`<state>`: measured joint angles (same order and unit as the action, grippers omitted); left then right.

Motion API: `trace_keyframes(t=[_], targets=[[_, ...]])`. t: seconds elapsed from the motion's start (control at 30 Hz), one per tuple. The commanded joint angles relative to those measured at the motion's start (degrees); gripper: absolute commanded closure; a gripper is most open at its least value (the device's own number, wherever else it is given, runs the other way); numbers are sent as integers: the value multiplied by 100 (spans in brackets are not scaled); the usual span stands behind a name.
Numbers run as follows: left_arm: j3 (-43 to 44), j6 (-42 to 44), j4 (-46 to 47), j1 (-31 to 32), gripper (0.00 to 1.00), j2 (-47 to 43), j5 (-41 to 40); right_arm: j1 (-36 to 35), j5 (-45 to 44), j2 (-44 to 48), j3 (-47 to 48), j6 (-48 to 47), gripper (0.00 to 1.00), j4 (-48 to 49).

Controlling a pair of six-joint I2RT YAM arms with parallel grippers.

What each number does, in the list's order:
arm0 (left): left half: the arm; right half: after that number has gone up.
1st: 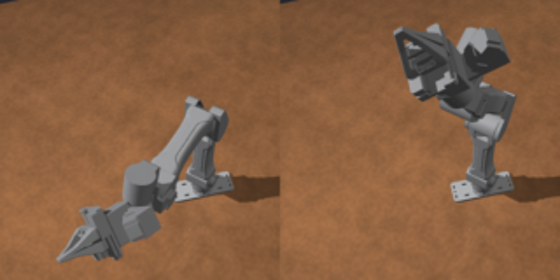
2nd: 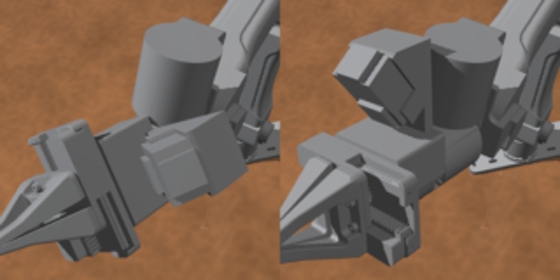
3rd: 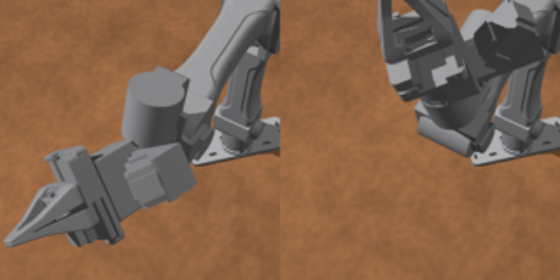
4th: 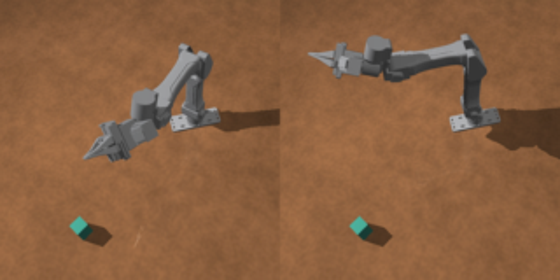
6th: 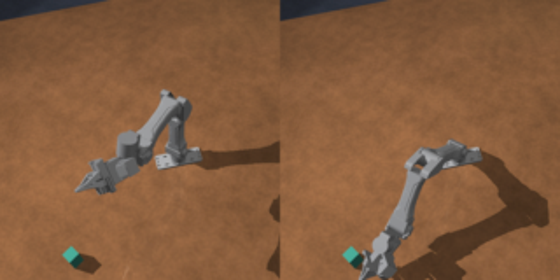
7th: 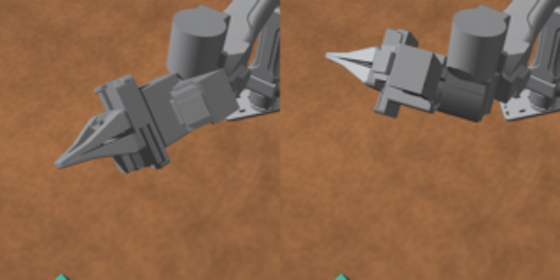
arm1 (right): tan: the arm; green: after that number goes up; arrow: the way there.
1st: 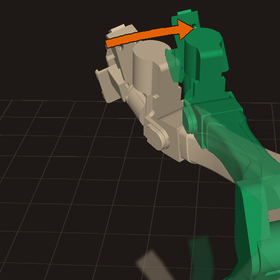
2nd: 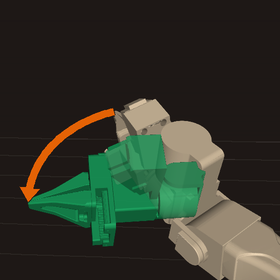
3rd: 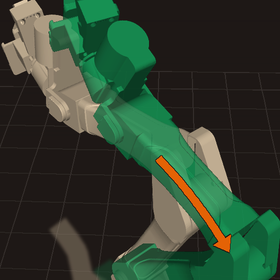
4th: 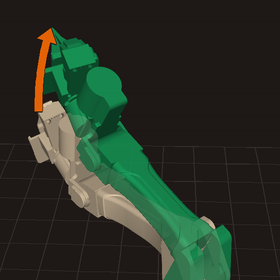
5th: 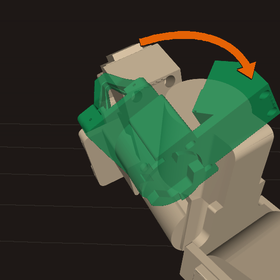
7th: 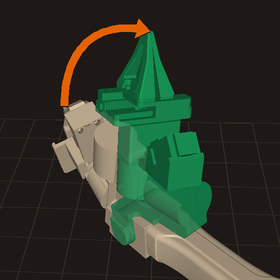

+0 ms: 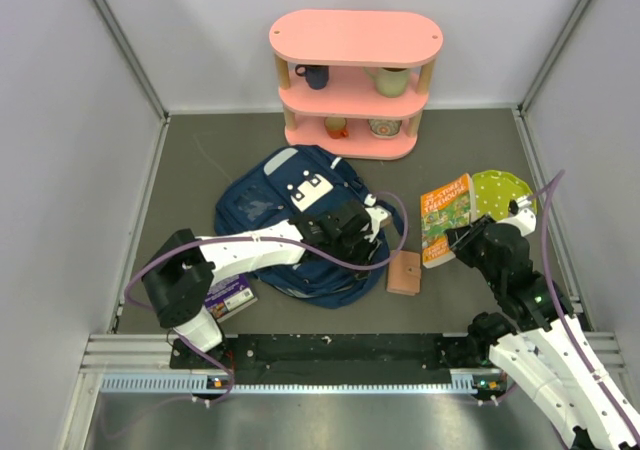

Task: Pack the student bag
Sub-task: Place the book in the student bag.

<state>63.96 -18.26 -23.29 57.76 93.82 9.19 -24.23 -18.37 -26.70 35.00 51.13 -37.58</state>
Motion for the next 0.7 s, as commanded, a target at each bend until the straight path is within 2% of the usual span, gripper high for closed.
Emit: trace_keyframes(t=[0.0, 0.13, 0.23, 0.27, 0.43, 0.67], targets=[[107, -46, -18, 34, 57, -22, -452, 24, 0, 42, 156, 55, 100, 471], [125, -11, -97, 43, 68, -13, -567, 15, 35, 51, 112, 72, 100, 471], [151, -2, -106, 43, 87, 5, -541, 23, 62, 60, 86, 107, 100, 471], [143, 7, -114, 43, 98, -4, -567, 23, 79, 68, 86, 107, 100, 471], [221, 15, -184, 34, 100, -232, -865, 23, 123, 95, 68, 81, 100, 471], [774, 42, -510, -71, 100, -671, -1955, 23, 316, 182, 77, 72, 100, 471]])
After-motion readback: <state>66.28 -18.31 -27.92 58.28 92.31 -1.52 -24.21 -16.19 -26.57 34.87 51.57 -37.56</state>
